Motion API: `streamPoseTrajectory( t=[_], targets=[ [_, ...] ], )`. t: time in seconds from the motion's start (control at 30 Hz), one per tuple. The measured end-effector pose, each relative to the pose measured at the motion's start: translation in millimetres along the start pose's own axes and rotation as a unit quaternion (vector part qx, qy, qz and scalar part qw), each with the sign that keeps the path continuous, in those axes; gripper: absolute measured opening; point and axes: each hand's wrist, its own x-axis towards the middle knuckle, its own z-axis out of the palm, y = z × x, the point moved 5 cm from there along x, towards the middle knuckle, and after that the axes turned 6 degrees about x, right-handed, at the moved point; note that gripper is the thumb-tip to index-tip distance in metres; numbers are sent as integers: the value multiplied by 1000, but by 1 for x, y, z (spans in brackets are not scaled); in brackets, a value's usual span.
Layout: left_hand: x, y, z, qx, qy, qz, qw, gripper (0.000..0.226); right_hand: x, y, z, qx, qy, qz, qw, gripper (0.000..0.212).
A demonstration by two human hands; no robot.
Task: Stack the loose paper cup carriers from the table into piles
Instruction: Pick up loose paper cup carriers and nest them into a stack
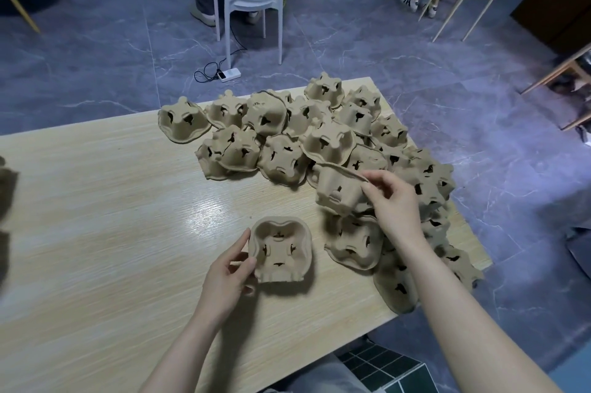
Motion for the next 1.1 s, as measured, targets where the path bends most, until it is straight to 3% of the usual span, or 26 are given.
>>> streamPoseTrajectory(
  t=[0.17,0.33,0.47,0.53,0.67,0.87,1.1],
  targets=[
    [-6,2,-4,7,-19,9,1000,51,-24,0,19,72,-78,-20,994,31],
    [-5,10,-9,34,-6,44,998,40,-45,5,41,59,-161,-40,984,19],
    [-5,18,-13,-32,11,2,999,22,-57,11,54,66,-200,-23,977,36],
    [-6,20,-13,-72,17,-42,996,26,-60,17,60,72,-212,-12,975,39],
    [-7,21,-12,-92,15,-73,993,42,-63,24,65,65,-219,-4,974,39],
    [-5,12,-13,-88,7,-66,994,17,-63,33,65,66,-190,5,980,36],
    [-7,3,-13,-94,35,-71,992,13,-82,39,60,122,-106,77,984,19]
  ],
)
